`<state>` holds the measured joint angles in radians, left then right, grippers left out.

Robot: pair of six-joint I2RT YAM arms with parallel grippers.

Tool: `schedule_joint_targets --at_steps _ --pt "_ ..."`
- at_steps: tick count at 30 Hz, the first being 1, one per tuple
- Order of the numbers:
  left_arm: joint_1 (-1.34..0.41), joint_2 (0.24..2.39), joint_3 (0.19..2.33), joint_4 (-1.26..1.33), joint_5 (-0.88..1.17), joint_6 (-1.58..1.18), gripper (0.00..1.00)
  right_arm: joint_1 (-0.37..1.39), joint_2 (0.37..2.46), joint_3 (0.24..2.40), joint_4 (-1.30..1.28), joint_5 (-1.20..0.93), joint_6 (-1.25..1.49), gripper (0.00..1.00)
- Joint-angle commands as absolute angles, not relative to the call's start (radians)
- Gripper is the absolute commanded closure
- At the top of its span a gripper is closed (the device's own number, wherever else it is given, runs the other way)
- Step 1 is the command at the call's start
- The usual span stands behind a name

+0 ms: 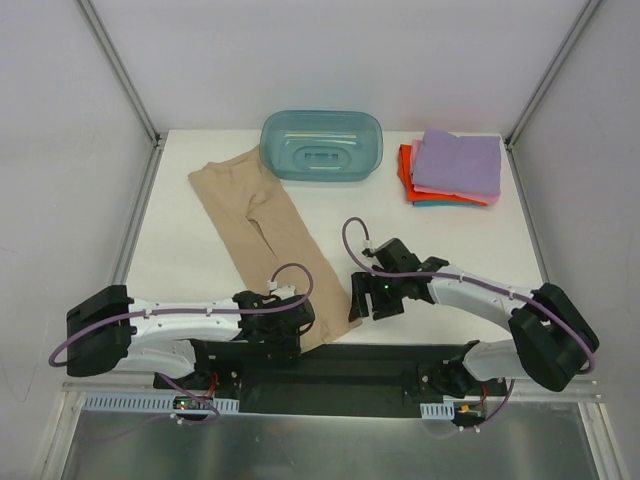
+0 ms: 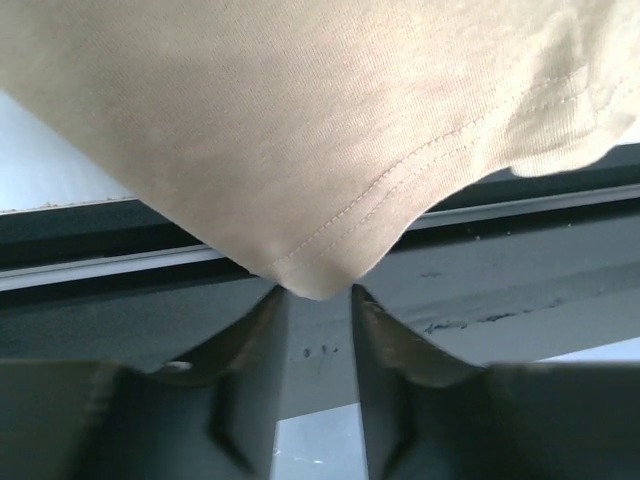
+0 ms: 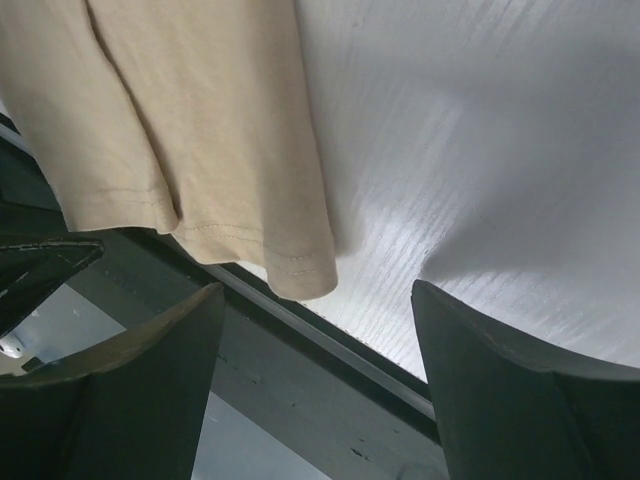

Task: Fold and stack the t-shirts
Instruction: Grab the bottom of the folded rectangular tshirt with both arms

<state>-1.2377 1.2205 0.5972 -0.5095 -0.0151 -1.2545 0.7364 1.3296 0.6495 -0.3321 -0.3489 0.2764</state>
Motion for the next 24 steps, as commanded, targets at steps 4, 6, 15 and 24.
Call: schedule_joint_targets --at_steps 4,6,15,24 --pt "-1.246 1.275 0.634 -0.555 -0.020 -1.229 0.93 0.747 1.410 0.650 -0.252 -0.348 0.307 0.39" --pt "-1.247 1.267 0.646 -0.568 -0.018 -1.209 1.00 0.750 1.443 0.647 -0.223 -0.388 0.327 0.51" --pt "-1.246 1.161 0.695 -0.584 -0.020 -1.147 1.00 0.773 1.367 0.655 -0.212 -0.414 0.327 0.98" --pt "-1.197 1.008 0.690 -0.632 -0.172 -1.123 1.00 0.776 1.327 0.767 -0.267 -0.361 0.299 0.99"
